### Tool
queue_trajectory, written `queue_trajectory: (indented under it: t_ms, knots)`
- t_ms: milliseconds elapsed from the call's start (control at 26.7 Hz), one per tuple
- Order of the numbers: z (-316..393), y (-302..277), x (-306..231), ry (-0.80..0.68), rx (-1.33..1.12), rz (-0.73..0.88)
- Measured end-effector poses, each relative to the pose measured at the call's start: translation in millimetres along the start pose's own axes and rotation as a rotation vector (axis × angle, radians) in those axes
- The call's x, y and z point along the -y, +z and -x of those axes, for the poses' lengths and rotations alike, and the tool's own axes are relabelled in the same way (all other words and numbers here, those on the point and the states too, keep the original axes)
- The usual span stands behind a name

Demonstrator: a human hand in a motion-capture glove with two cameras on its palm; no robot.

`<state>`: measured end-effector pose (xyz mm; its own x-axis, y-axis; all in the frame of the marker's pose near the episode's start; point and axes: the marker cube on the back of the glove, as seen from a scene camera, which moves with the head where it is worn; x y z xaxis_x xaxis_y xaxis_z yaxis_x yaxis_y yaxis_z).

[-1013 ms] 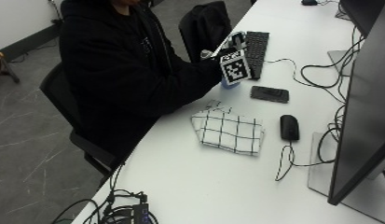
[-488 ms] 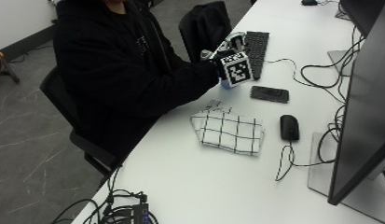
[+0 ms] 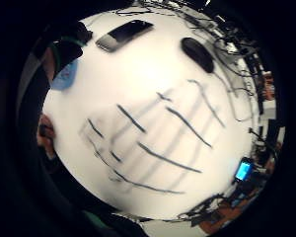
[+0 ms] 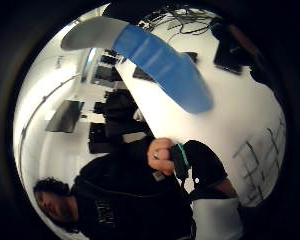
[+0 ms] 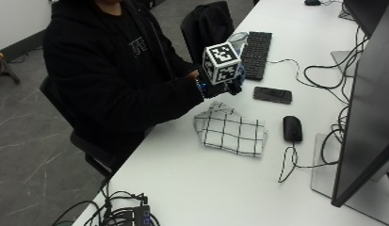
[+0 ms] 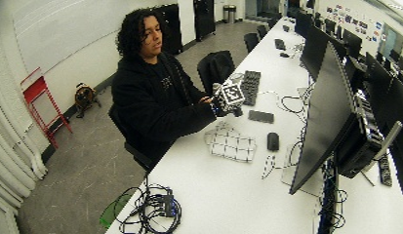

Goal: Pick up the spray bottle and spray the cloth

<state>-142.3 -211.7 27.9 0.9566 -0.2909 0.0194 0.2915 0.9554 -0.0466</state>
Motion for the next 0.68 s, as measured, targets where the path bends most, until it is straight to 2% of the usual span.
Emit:
queue_trajectory:
  t_ms: [113,338,675]
  knots:
    - [-12,-12,-32,0.015,-0.149,0.028]
    - [-17,-29,-82,0.057,-0.283,0.047]
    - [-13,-25,-108,0.123,-0.306,0.028]
